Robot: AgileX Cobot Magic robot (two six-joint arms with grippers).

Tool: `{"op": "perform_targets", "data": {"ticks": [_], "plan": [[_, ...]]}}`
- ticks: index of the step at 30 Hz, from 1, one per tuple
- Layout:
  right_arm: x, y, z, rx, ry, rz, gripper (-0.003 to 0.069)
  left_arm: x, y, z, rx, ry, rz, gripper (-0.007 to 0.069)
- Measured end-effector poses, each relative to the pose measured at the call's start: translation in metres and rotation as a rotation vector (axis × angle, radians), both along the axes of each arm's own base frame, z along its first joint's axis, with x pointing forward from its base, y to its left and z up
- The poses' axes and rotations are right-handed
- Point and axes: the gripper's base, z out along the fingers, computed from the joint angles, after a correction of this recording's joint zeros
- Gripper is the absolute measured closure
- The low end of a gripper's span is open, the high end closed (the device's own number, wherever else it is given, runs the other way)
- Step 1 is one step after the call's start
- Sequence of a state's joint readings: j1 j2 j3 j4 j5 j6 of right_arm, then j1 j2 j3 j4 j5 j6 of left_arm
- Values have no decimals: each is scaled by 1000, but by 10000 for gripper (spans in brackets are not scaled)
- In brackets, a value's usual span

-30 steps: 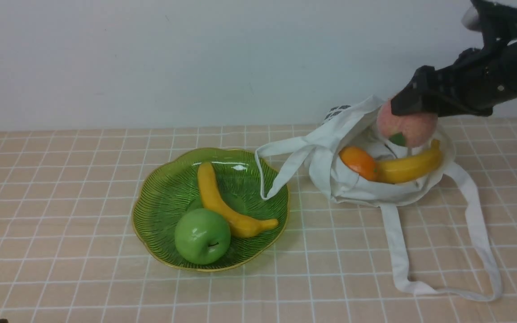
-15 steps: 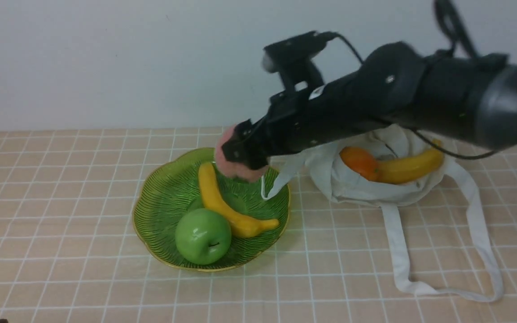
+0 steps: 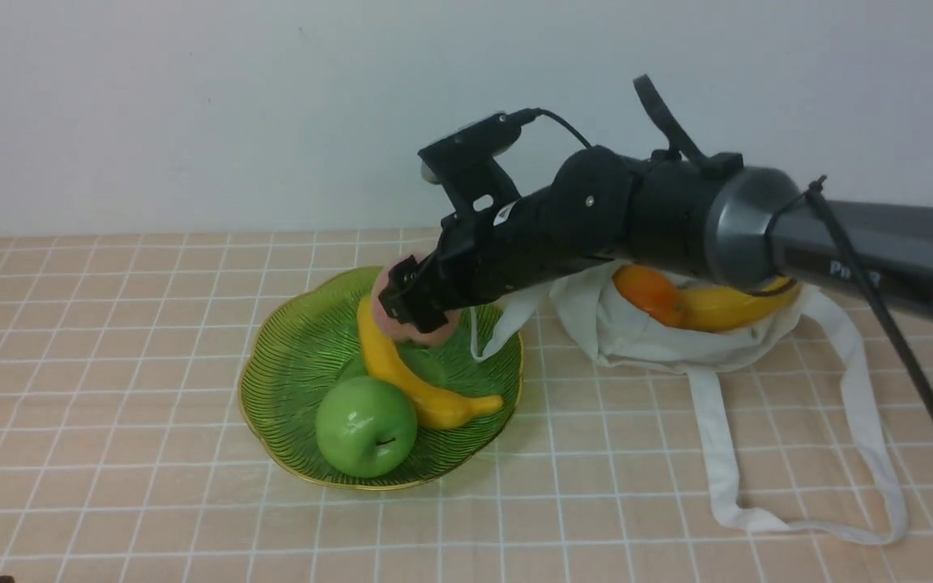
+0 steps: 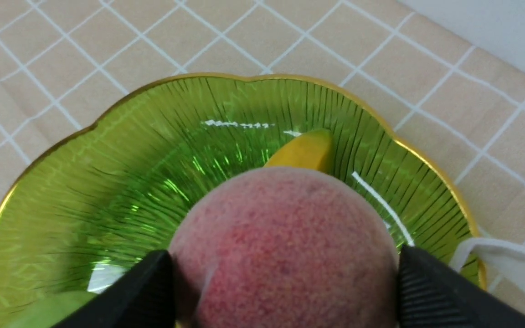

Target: Take the fruit out of the bag on the brown coffee tablecloth and place them on the plate.

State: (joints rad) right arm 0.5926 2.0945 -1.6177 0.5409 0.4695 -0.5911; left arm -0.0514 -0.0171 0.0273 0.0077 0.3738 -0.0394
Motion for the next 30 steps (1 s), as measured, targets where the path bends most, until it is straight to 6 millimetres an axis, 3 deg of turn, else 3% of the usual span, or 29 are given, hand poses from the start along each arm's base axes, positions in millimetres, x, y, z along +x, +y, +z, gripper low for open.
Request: {"op": "perform_targets", "data": {"ticks": [6,11,14,18,19,20,22,24,27,30], "plan": [[5,-8,0,14,22,-47,-3,0,0,0,0,0,0,632],[3,-14,0,-35,57,-17,1,0,0,0,0,0,0,632],[-3,-22,14,-80,67,6,35,0,0,0,0,0,0,632],[-17,-51,72,-68,53,-77,171,0,0,0,0,0,0,632],[-26,-69,101,-74,41,-134,275,0,0,0,0,0,0,632],[-34,-83,122,-70,19,-171,335,0,0,0,0,0,0,632],[-50,-108,154,-75,-1,-257,480,0,0,0,0,0,0,632],[-81,-144,201,-40,-54,-380,609,0,0,0,0,0,0,632],[-115,-175,233,-7,-125,-484,659,0,0,0,0,0,0,632],[-164,-201,253,61,-220,-534,671,0,0,0,0,0,0,632]]}}
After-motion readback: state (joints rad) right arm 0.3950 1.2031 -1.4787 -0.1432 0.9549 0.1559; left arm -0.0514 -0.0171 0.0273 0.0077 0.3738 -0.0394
